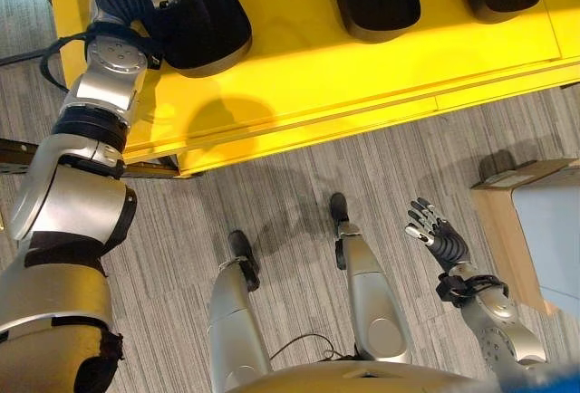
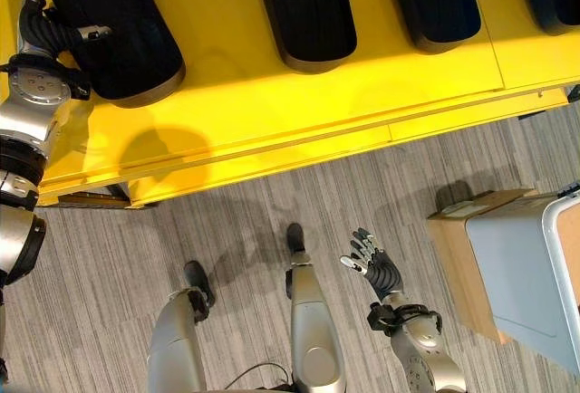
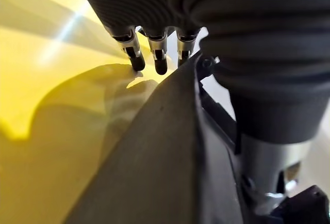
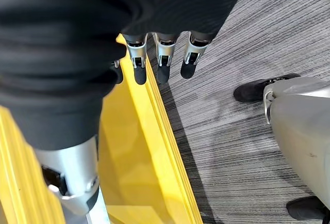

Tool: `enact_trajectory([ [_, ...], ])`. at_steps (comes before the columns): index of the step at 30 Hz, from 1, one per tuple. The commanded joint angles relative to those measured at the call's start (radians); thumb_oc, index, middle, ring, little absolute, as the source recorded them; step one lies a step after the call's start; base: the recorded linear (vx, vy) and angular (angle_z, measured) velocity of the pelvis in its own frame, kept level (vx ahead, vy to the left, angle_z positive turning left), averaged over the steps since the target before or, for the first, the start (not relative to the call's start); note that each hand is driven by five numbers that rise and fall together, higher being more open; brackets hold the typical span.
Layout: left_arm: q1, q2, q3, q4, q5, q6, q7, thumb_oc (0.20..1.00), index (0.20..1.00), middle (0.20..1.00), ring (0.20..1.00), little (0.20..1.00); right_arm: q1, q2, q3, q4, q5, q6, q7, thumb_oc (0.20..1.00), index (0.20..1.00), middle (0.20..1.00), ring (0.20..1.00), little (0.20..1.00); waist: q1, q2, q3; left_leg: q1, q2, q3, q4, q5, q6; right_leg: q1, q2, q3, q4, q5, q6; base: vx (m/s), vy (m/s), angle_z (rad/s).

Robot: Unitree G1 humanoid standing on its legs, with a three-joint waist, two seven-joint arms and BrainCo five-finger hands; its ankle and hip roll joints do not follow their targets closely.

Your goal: Move parts from the plastic box to the shelf.

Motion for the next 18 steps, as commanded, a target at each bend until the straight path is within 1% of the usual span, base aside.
enact_trajectory([
  [1, -0.091, 0.024, 0.001, 0.025, 0.038, -0.029, 0.000, 1.000, 1.000, 1.000, 1.000, 1.000, 0.027, -0.031, -0.053, -0.024, 0.037, -0.041, 0.010, 1.000, 1.000, 1.000, 1.000, 1.000, -0.007, 0.011, -0.004, 0.001, 0.035, -0.009, 0.041, -0.047, -0.016, 0.059, -0.051, -0.017, 0.060, -0.089, 0.022, 0.01, 0.009, -0.05],
  [6, -0.103, 0.026, -0.015, 0.028, 0.056, -0.028, -0.002, 1.000, 1.000, 1.000, 1.000, 1.000, 0.032, -0.033, -0.056, -0.024, 0.040, -0.042, 0.012, 1.000, 1.000, 1.000, 1.000, 1.000, -0.009, 0.013, -0.001, -0.006, 0.036, -0.007, 0.051, -0.053, -0.013, 0.049, -0.050, -0.011, 0.066, -0.091, 0.023, 0.01, 0.005, -0.04],
  [18, -0.143, 0.068, -0.116, 0.006, 0.223, -0.023, 0.007, 1.000, 1.000, 1.000, 1.000, 1.000, 0.060, -0.040, -0.058, -0.031, 0.054, -0.051, 0.035, 1.000, 1.000, 1.000, 1.000, 1.000, -0.012, 0.023, 0.004, -0.020, 0.035, 0.001, 0.071, -0.064, -0.007, 0.025, -0.052, -0.002, 0.077, -0.089, 0.023, 0.00, 0.001, -0.03],
])
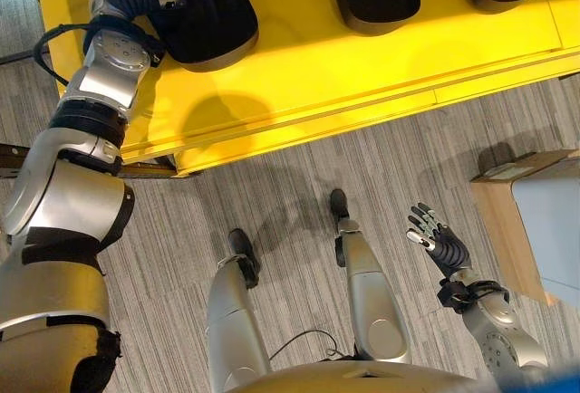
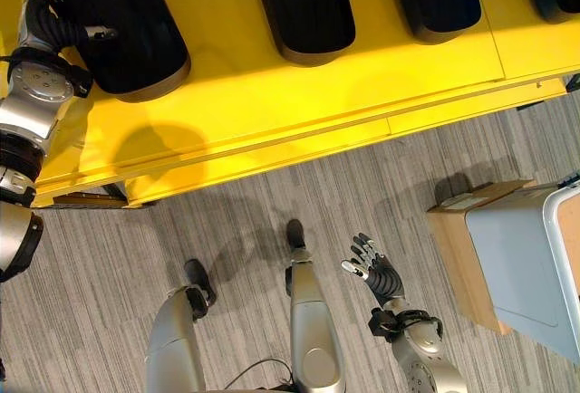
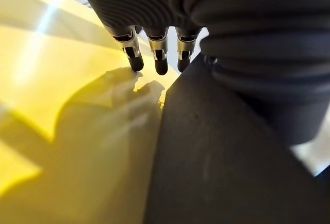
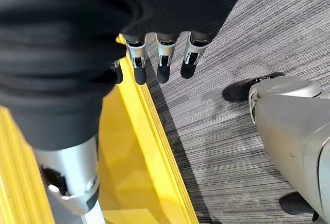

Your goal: Move parts from the plastic box to the shelf.

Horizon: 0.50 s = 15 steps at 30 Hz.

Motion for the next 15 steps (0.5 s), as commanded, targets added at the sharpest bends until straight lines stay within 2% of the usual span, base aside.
enact_trajectory([
  [1, -0.113, 0.053, -0.031, 0.005, 0.078, -0.029, 0.006, 1.000, 1.000, 1.000, 1.000, 1.000, 0.036, -0.039, -0.058, -0.031, 0.037, -0.050, 0.020, 1.000, 1.000, 1.000, 1.000, 1.000, -0.012, 0.025, 0.006, 0.002, 0.030, -0.026, 0.030, -0.038, -0.019, 0.053, -0.053, -0.035, 0.071, -0.096, 0.012, 0.00, 0.000, 0.00],
  [7, -0.131, 0.082, -0.098, -0.022, 0.200, -0.030, 0.017, 1.000, 1.000, 1.000, 1.000, 1.000, 0.047, -0.050, -0.058, -0.030, 0.047, -0.064, 0.031, 1.000, 1.000, 1.000, 1.000, 1.000, -0.009, 0.030, 0.005, -0.008, 0.026, -0.029, 0.034, -0.038, -0.019, 0.049, -0.057, -0.037, 0.070, -0.092, 0.014, 0.00, 0.000, 0.00],
  [15, -0.143, 0.100, -0.118, -0.023, 0.224, -0.036, 0.023, 1.000, 1.000, 1.000, 1.000, 1.000, 0.054, -0.065, -0.063, -0.034, 0.046, -0.072, 0.036, 1.000, 1.000, 1.000, 1.000, 1.000, -0.005, 0.038, 0.003, -0.011, 0.024, -0.029, 0.038, -0.042, -0.018, 0.046, -0.064, -0.043, 0.075, -0.090, 0.015, 0.00, 0.000, 0.00],
])
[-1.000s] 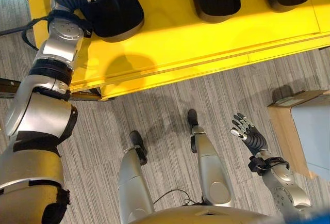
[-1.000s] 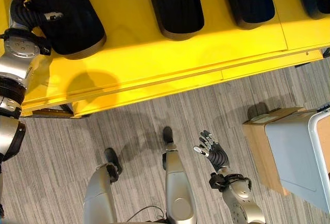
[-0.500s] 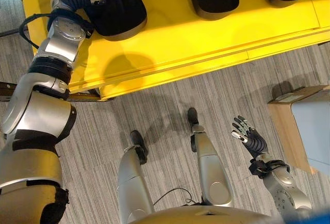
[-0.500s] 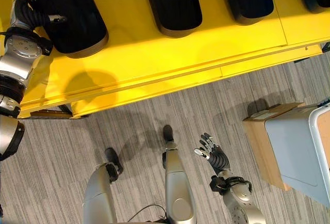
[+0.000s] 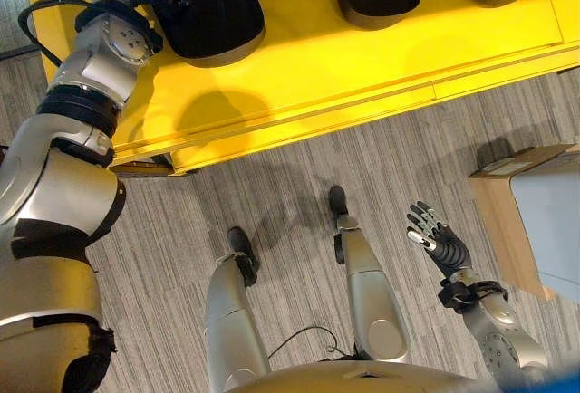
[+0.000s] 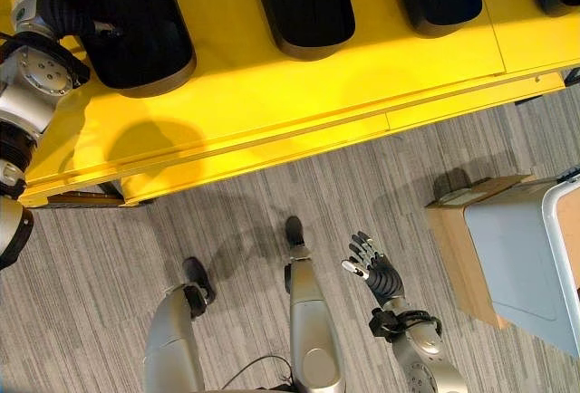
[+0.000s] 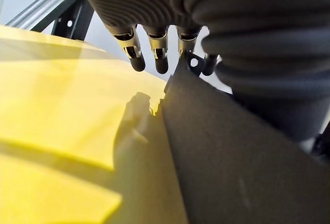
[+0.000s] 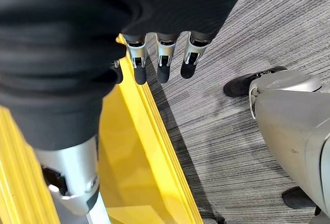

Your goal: Move parts from the plastic box to the shelf.

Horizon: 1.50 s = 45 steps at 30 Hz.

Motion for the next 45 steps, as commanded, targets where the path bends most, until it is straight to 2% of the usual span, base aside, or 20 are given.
enact_trajectory([
  [1, -0.068, 0.066, 0.025, -0.018, 0.025, -0.027, 0.023, 1.000, 1.000, 1.000, 1.000, 1.000, 0.051, -0.064, -0.063, -0.034, 0.026, -0.047, 0.008, 1.000, 1.000, 1.000, 1.000, 1.000, 0.000, 0.035, 0.002, 0.016, 0.024, -0.030, 0.022, -0.037, -0.021, 0.073, -0.061, -0.046, 0.063, -0.095, 0.010, 0.00, 0.000, 0.00],
  [6, -0.062, 0.077, 0.053, -0.016, -0.018, -0.033, 0.023, 1.000, 1.000, 1.000, 1.000, 1.000, 0.048, -0.066, -0.070, -0.038, 0.031, -0.049, 0.007, 1.000, 1.000, 1.000, 1.000, 1.000, 0.004, 0.038, 0.001, 0.013, 0.023, -0.034, 0.023, -0.036, -0.021, 0.077, -0.064, -0.050, 0.061, -0.095, 0.010, 0.00, 0.000, 0.00],
  [10, -0.055, 0.080, 0.098, -0.025, -0.115, -0.049, 0.026, 1.000, 1.000, 1.000, 1.000, 1.000, 0.044, -0.066, -0.076, -0.036, 0.028, -0.050, 0.003, 1.000, 1.000, 1.000, 1.000, 1.000, 0.007, 0.039, -0.003, 0.016, 0.020, -0.034, 0.021, -0.037, -0.020, 0.082, -0.065, -0.052, 0.058, -0.094, 0.011, 0.00, 0.000, 0.00],
  [14, -0.057, 0.111, 0.132, -0.087, -0.211, -0.076, 0.040, 1.000, 1.000, 1.000, 1.000, 1.000, 0.038, -0.062, -0.081, -0.026, 0.023, -0.051, -0.003, 1.000, 1.000, 1.000, 1.000, 1.000, 0.015, 0.044, -0.010, 0.019, 0.018, -0.040, 0.021, -0.038, -0.021, 0.089, -0.065, -0.058, 0.055, -0.094, 0.010, 0.00, 0.000, 0.00],
  [21, -0.080, 0.167, 0.131, -0.156, -0.261, -0.109, 0.067, 1.000, 1.000, 1.000, 1.000, 1.000, 0.034, -0.065, -0.093, -0.020, 0.020, -0.054, -0.011, 1.000, 1.000, 1.000, 1.000, 1.000, 0.024, 0.049, -0.018, 0.029, 0.015, -0.046, 0.012, -0.034, -0.024, 0.101, -0.066, -0.065, 0.052, -0.094, 0.007, -0.01, -0.004, 0.01],
  [29, -0.007, 0.244, 0.175, -0.403, -0.319, -0.185, 0.084, 1.000, 1.000, 1.000, 1.000, 1.000, 0.032, -0.064, -0.110, -0.018, 0.010, -0.060, -0.011, 1.000, 1.000, 1.000, 1.000, 1.000, 0.041, 0.050, -0.028, 0.048, 0.011, -0.056, -0.003, -0.030, -0.029, 0.125, -0.070, -0.075, 0.048, -0.094, 0.005, -0.02, -0.010, 0.06],
  [35, 0.116, 0.278, 0.239, -0.562, -0.305, -0.212, 0.069, 1.000, 1.000, 1.000, 1.000, 1.000, 0.038, -0.061, -0.120, -0.022, -0.011, -0.065, -0.011, 1.000, 1.000, 1.000, 1.000, 1.000, 0.053, 0.049, -0.034, 0.068, 0.014, -0.065, -0.020, -0.021, -0.033, 0.152, -0.066, -0.084, 0.037, -0.093, 0.005, 0.00, -0.007, 0.02],
  [38, 0.270, 0.298, 0.329, -0.703, -0.278, -0.225, 0.043, 1.000, 1.000, 1.000, 1.000, 1.000, 0.034, -0.056, -0.121, -0.024, -0.030, -0.066, -0.013, 1.000, 1.000, 1.000, 1.000, 1.000, 0.063, 0.046, -0.036, 0.093, 0.015, -0.071, -0.041, -0.012, -0.039, 0.180, -0.063, -0.093, 0.023, -0.092, 0.003, -0.02, -0.041, 0.02],
  [40, 0.306, 0.304, 0.352, -0.736, -0.263, -0.225, 0.041, 1.000, 1.000, 1.000, 1.000, 1.000, 0.034, -0.053, -0.121, -0.025, -0.033, -0.066, -0.012, 1.000, 1.000, 1.000, 1.000, 1.000, 0.065, 0.045, -0.035, 0.100, 0.016, -0.072, -0.046, -0.010, -0.041, 0.185, -0.062, -0.095, 0.021, -0.092, 0.003, -0.01, -0.024, 0.05],
  [45, 0.588, 0.285, 0.528, -0.948, -0.095, -0.220, 0.037, 1.000, 1.000, 1.000, 1.000, 1.000, 0.035, -0.046, -0.132, -0.038, -0.059, -0.071, -0.019, 1.000, 1.000, 1.000, 1.000, 1.000, 0.083, 0.033, -0.031, 0.183, 0.028, -0.083, -0.124, 0.026, -0.060, 0.263, -0.048, -0.111, -0.028, -0.082, 0.001, 0.00, -0.052, 0.06],
])
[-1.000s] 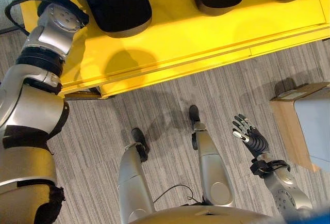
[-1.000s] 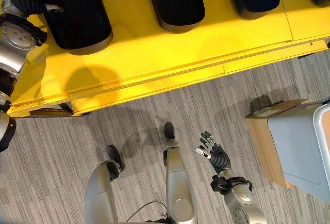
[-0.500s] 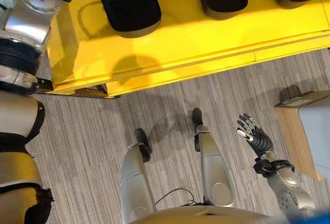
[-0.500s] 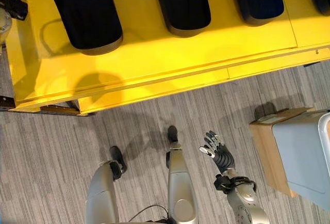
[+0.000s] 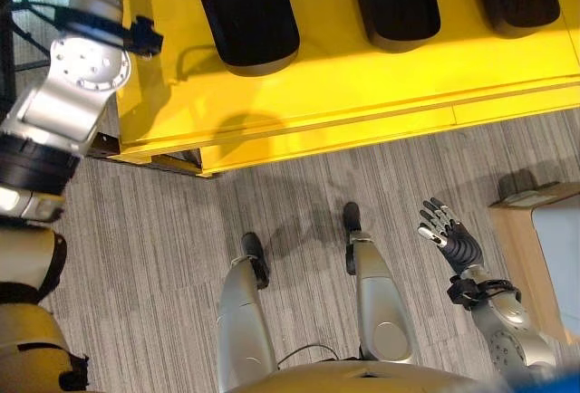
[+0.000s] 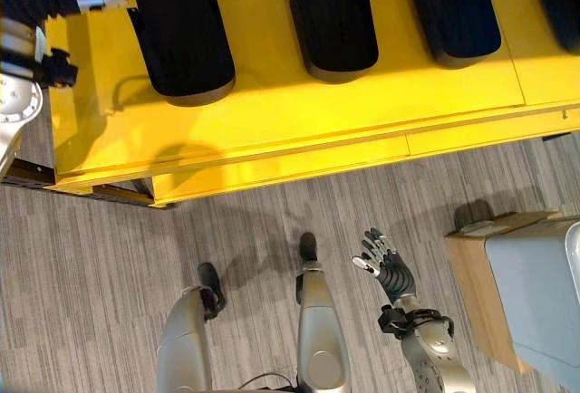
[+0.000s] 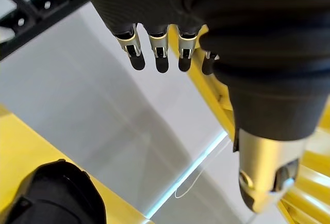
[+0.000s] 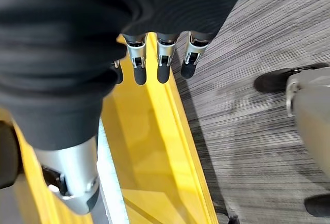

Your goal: Move parts from the plastic box to the shelf.

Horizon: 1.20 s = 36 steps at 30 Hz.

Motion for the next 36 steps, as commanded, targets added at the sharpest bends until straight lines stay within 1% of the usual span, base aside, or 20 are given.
enact_trajectory([
  [1, 0.094, 0.028, 0.137, -0.104, 0.123, -0.041, 0.006, 1.000, 1.000, 1.000, 1.000, 1.000, 0.036, -0.038, -0.061, -0.058, -0.020, -0.051, -0.008, 1.000, 1.000, 1.000, 1.000, 1.000, 0.000, 0.003, -0.034, 0.060, 0.041, -0.044, -0.054, -0.002, -0.045, 0.132, -0.033, -0.051, -0.028, -0.061, 0.018, 0.00, -0.052, 0.02],
  [3, 0.125, 0.023, 0.156, -0.127, 0.145, -0.039, 0.001, 1.000, 1.000, 1.000, 1.000, 1.000, 0.038, -0.037, -0.065, -0.062, -0.020, -0.052, -0.008, 1.000, 1.000, 1.000, 1.000, 1.000, 0.000, 0.001, -0.033, 0.070, 0.043, -0.046, -0.064, 0.005, -0.049, 0.142, -0.033, -0.054, -0.033, -0.060, 0.017, 0.00, -0.029, 0.04],
  [8, 0.316, -0.111, 0.254, -0.222, 0.265, -0.032, 0.007, 1.000, 1.000, 1.000, 1.000, 1.000, 0.043, -0.020, -0.075, -0.076, -0.029, -0.059, -0.017, 1.000, 1.000, 1.000, 1.000, 1.000, 0.005, -0.006, -0.037, 0.141, 0.048, -0.048, -0.131, 0.039, -0.061, 0.202, -0.026, -0.064, -0.069, -0.052, 0.016, 0.00, -0.039, 0.03],
  [9, 0.391, -0.155, 0.287, -0.267, 0.304, -0.030, -0.004, 1.000, 1.000, 1.000, 1.000, 1.000, 0.047, -0.021, -0.091, -0.083, -0.033, -0.062, -0.024, 1.000, 1.000, 1.000, 1.000, 1.000, 0.005, -0.008, -0.036, 0.164, 0.046, -0.037, -0.171, 0.082, -0.057, 0.219, -0.027, -0.071, -0.093, -0.026, 0.010, -0.05, -0.051, 0.01],
  [11, 0.482, -0.232, 0.318, -0.309, 0.274, -0.047, -0.024, 1.000, 1.000, 1.000, 1.000, 1.000, 0.049, -0.011, -0.105, -0.086, -0.042, -0.062, -0.035, 1.000, 1.000, 1.000, 1.000, 1.000, 0.009, -0.007, -0.046, 0.202, 0.049, -0.034, -0.218, 0.105, -0.062, 0.250, -0.023, -0.076, -0.124, -0.016, 0.011, -0.03, -0.023, 0.01],
  [12, 0.489, -0.234, 0.323, -0.313, 0.274, -0.046, -0.026, 1.000, 1.000, 1.000, 1.000, 1.000, 0.050, -0.014, -0.104, -0.087, -0.042, -0.062, -0.035, 1.000, 1.000, 1.000, 1.000, 1.000, 0.007, -0.006, -0.046, 0.207, 0.049, -0.032, -0.222, 0.107, -0.062, 0.254, -0.023, -0.076, -0.127, -0.015, 0.011, 0.03, -0.034, -0.02],
  [13, 0.566, -0.302, 0.348, -0.345, 0.206, -0.067, -0.053, 1.000, 1.000, 1.000, 1.000, 1.000, 0.053, -0.003, -0.113, -0.092, -0.050, -0.063, -0.043, 1.000, 1.000, 1.000, 1.000, 1.000, 0.012, -0.003, -0.056, 0.240, 0.051, -0.024, -0.263, 0.127, -0.065, 0.279, -0.019, -0.077, -0.153, -0.006, 0.012, 0.04, -0.031, -0.04],
  [14, 0.604, -0.361, 0.341, -0.358, 0.096, -0.088, -0.092, 1.000, 1.000, 1.000, 1.000, 1.000, 0.049, 0.001, -0.115, -0.094, -0.056, -0.062, -0.045, 1.000, 1.000, 1.000, 1.000, 1.000, 0.013, 0.001, -0.064, 0.260, 0.053, -0.021, -0.291, 0.143, -0.069, 0.292, -0.017, -0.080, -0.168, 0.002, 0.014, 0.04, -0.030, -0.04],
  [15, 0.604, -0.361, 0.341, -0.359, 0.096, -0.087, -0.092, 1.000, 1.000, 1.000, 1.000, 1.000, 0.049, 0.000, -0.115, -0.094, -0.056, -0.061, -0.045, 1.000, 1.000, 1.000, 1.000, 1.000, 0.013, 0.000, -0.064, 0.261, 0.053, -0.020, -0.292, 0.144, -0.069, 0.292, -0.017, -0.080, -0.168, 0.002, 0.014, 0.05, -0.022, -0.07],
  [16, 0.685, -0.433, 0.329, -0.377, -0.117, -0.100, -0.191, 1.000, 1.000, 1.000, 1.000, 1.000, 0.044, 0.008, -0.129, -0.095, -0.063, -0.055, -0.045, 1.000, 1.000, 1.000, 1.000, 1.000, 0.020, 0.010, -0.080, 0.294, 0.055, -0.014, -0.333, 0.165, -0.073, 0.316, -0.013, -0.082, -0.195, 0.008, 0.014, 0.05, -0.015, -0.06],
  [17, 0.730, -0.459, 0.321, -0.386, -0.214, -0.087, -0.249, 1.000, 1.000, 1.000, 1.000, 1.000, 0.039, 0.011, -0.129, -0.095, -0.068, -0.052, -0.046, 1.000, 1.000, 1.000, 1.000, 1.000, 0.024, 0.015, -0.088, 0.319, 0.057, -0.011, -0.361, 0.177, -0.075, 0.333, -0.012, -0.085, -0.210, 0.013, 0.015, 0.08, -0.008, -0.05],
  [19, 0.828, -0.471, 0.337, -0.402, -0.283, -0.071, -0.315, 1.000, 1.000, 1.000, 1.000, 1.000, 0.047, 0.017, -0.142, -0.099, -0.082, -0.049, -0.036, 1.000, 1.000, 1.000, 1.000, 1.000, 0.030, 0.024, -0.106, 0.365, 0.057, -0.004, -0.413, 0.199, -0.079, 0.368, -0.010, -0.091, -0.236, 0.018, 0.015, 0.06, 0.001, -0.05],
  [20, 0.828, -0.471, 0.337, -0.402, -0.283, -0.071, -0.315, 1.000, 1.000, 1.000, 1.000, 1.000, 0.047, 0.017, -0.142, -0.099, -0.082, -0.049, -0.036, 1.000, 1.000, 1.000, 1.000, 1.000, 0.030, 0.024, -0.106, 0.366, 0.057, -0.004, -0.413, 0.200, -0.079, 0.368, -0.010, -0.090, -0.236, 0.018, 0.015, 0.05, -0.009, -0.02],
  [21, 0.907, -0.508, 0.331, -0.363, -0.366, -0.046, -0.365, 1.000, 1.000, 1.000, 1.000, 1.000, 0.044, 0.020, -0.146, -0.089, -0.099, -0.048, -0.033, 1.000, 1.000, 1.000, 1.000, 1.000, 0.037, 0.030, -0.127, 0.404, 0.058, 0.001, -0.460, 0.221, -0.083, 0.400, -0.006, -0.100, -0.263, 0.022, 0.018, 0.04, -0.005, 0.04],
  [24, 1.013, -0.553, 0.340, -0.309, -0.437, -0.013, -0.421, 1.000, 1.000, 1.000, 1.000, 1.000, 0.049, 0.030, -0.152, -0.072, -0.114, -0.044, -0.027, 1.000, 1.000, 1.000, 1.000, 1.000, 0.048, 0.040, -0.158, 0.450, 0.057, 0.006, -0.510, 0.242, -0.084, 0.446, -0.002, -0.117, -0.301, 0.029, 0.022, 0.06, -0.001, 0.06],
  [25, 1.014, -0.553, 0.340, -0.309, -0.437, -0.013, -0.421, 1.000, 1.000, 1.000, 1.000, 1.000, 0.049, 0.030, -0.151, -0.072, -0.114, -0.044, -0.028, 1.000, 1.000, 1.000, 1.000, 1.000, 0.047, 0.039, -0.160, 0.448, 0.056, 0.006, -0.513, 0.246, -0.084, 0.444, -0.003, -0.117, -0.304, 0.032, 0.022, 0.06, 0.019, 0.10],
  [26, 1.092, -0.607, 0.335, -0.258, -0.500, 0.019, -0.461, 1.000, 1.000, 1.000, 1.000, 1.000, 0.048, 0.039, -0.151, -0.066, -0.122, -0.040, -0.025, 1.000, 1.000, 1.000, 1.000, 1.000, 0.056, 0.049, -0.185, 0.492, 0.055, 0.012, -0.552, 0.255, -0.084, 0.484, 0.000, -0.132, -0.329, 0.033, 0.026, 0.04, 0.029, 0.13],
  [28, 1.138, -0.644, 0.328, -0.221, -0.537, 0.038, -0.480, 1.000, 1.000, 1.000, 1.000, 1.000, 0.058, 0.046, -0.149, -0.077, -0.119, -0.036, -0.018, 1.000, 1.000, 1.000, 1.000, 1.000, 0.061, 0.051, -0.206, 0.513, 0.053, 0.013, -0.569, 0.259, -0.083, 0.508, 0.002, -0.136, -0.345, 0.034, 0.028, 0.04, 0.031, 0.14],
  [34, 1.196, -0.687, 0.302, -0.159, -0.536, 0.075, -0.495, 1.000, 1.000, 1.000, 1.000, 1.000, 0.067, 0.069, -0.132, -0.078, -0.117, -0.024, -0.020, 1.000, 1.000, 1.000, 1.000, 1.000, 0.070, 0.048, -0.245, 0.543, 0.045, 0.011, -0.584, 0.256, -0.076, 0.541, -0.001, -0.147, -0.355, 0.029, 0.032, 0.01, 0.029, 0.11],
  [36, 1.200, -0.699, 0.271, -0.124, -0.517, 0.093, -0.489, 1.000, 1.000, 1.000, 1.000, 1.000, 0.070, 0.081, -0.119, -0.088, -0.111, -0.013, -0.032, 1.000, 1.000, 1.000, 1.000, 1.000, 0.071, 0.040, -0.273, 0.571, 0.040, 0.011, -0.594, 0.248, -0.071, 0.567, -0.007, -0.148, -0.351, 0.021, 0.037, 0.01, 0.050, 0.11],
])
